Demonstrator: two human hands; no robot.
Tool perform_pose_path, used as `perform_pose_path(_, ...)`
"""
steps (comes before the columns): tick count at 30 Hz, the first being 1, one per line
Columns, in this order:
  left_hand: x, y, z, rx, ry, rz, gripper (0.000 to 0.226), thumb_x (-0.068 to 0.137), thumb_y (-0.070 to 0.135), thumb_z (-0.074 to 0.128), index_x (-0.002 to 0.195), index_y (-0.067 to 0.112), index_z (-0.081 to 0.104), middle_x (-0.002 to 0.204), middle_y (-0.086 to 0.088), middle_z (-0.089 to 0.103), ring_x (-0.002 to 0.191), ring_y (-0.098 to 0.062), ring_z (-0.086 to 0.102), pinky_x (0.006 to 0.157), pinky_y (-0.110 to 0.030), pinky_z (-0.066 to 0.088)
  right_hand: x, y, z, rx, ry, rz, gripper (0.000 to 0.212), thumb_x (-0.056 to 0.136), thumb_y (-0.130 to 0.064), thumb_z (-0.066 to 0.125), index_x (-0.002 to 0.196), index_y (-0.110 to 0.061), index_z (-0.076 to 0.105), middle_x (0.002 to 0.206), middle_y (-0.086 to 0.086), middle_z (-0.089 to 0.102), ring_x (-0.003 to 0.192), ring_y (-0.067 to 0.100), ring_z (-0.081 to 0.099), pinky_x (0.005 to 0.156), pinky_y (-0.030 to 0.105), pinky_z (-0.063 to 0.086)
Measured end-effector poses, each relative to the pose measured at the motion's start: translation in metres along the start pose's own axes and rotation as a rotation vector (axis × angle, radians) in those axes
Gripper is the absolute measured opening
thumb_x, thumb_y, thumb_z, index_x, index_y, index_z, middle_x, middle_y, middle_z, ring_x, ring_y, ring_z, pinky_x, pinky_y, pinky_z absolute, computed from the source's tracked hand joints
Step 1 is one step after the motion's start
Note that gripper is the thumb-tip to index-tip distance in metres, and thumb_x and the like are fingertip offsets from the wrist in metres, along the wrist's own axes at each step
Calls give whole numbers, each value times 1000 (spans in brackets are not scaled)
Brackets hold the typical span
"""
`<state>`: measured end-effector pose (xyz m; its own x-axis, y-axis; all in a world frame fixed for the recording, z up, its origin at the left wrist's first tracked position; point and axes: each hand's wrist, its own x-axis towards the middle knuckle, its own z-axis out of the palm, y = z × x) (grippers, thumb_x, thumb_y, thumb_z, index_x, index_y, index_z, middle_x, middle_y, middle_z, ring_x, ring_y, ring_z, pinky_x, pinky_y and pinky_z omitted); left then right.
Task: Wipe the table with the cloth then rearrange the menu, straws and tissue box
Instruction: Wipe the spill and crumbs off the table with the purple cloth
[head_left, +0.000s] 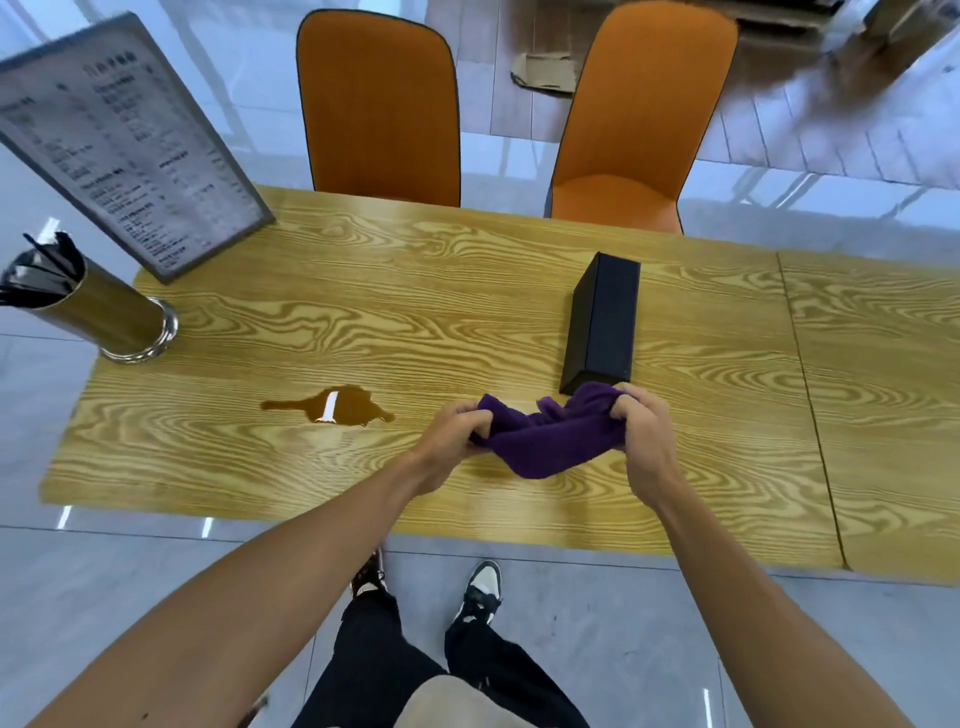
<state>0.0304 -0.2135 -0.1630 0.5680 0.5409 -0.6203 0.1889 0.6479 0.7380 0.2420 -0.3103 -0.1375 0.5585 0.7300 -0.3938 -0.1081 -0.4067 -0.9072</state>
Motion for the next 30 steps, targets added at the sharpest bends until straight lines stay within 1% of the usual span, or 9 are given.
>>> perform_pose_path(3, -12, 18, -18, -29, -102, 56, 25, 71, 2, 46, 77, 5, 69, 102, -20, 60, 93, -29, 55, 98, -50, 51, -6, -31, 15, 134, -117, -63, 10, 68, -7, 45, 64, -6, 54, 61, 10, 57, 52, 22, 49, 46, 26, 39)
perform_pose_path(6, -26, 42, -40, -37, -14, 110, 39, 70, 9, 51, 104, -7, 61, 102, -18, 52, 92, -30, 47, 91, -47, 49, -7, -66, 41, 194, -217, -135, 14, 71, -10, 47, 64, -11, 59, 51, 6, 55, 37, 20, 39, 37, 23, 36)
perform_pose_path(9, -40, 69, -72, -81, 81, 216, 30, 67, 13, 53, 94, -1, 54, 91, -17, 44, 85, -29, 40, 77, -36, 42, -7, -100, 77, 200, -229, -194, 17, 75, -16, 51, 70, 0, 55, 44, 5, 40, 34, 21, 34, 40, 26, 39)
perform_pose_path(13, -50, 102, -117, -141, 155, 322, 45, 70, 12, 52, 103, -18, 59, 100, -21, 55, 87, -29, 48, 72, -36, 45, -6, -136, 121, 221, -156, -220, 29, 88, -25, 56, 61, -13, 56, 43, 4, 36, 33, 22, 36, 41, 39, 52)
perform_pose_path(16, -61, 125, -161, -133, 226, 367, 33, 72, 17, 59, 99, -3, 62, 91, -13, 63, 84, -25, 55, 66, -31, 48, -6, -156, 164, 218, -90, -186, 27, 90, -26, 58, 66, -12, 61, 44, 5, 39, 35, 21, 39, 42, 34, 52)
perform_pose_path(18, -64, 134, -190, -71, 286, 381, 26, 72, 23, 66, 92, 7, 64, 84, -3, 69, 83, -20, 61, 67, -32, 52, -6, -164, 191, 186, -3, -178, 26, 85, -28, 60, 62, -17, 67, 48, 3, 52, 42, 20, 53, 45, 34, 56)
perform_pose_path(22, -69, 147, -239, 16, 358, 453, 34, 76, 35, 77, 106, 20, 71, 103, 0, 76, 97, -16, 72, 80, -30, 57, 3, -173, 238, 190, 128, -179, 19, 80, -28, 58, 71, -11, 63, 65, 4, 57, 62, 12, 61, 60, 33, 60)
perform_pose_path(27, -71, 149, -287, 126, 454, 546, 26, 86, 34, 76, 104, 16, 70, 98, 3, 77, 94, -11, 72, 74, -21, 55, 20, -162, 275, 257, 121, 25, 19, 92, -25, 58, 83, -10, 63, 77, 9, 66, 72, 23, 73, 54, 37, 60)
perform_pose_path(30, -69, 128, -314, 231, 509, 503, 20, 90, 29, 73, 96, 12, 66, 88, 0, 76, 82, -11, 71, 72, -26, 57, 24, -129, 289, 214, 166, 177, 25, 94, -25, 57, 92, -5, 72, 71, 12, 71, 56, 24, 67, 47, 33, 56)
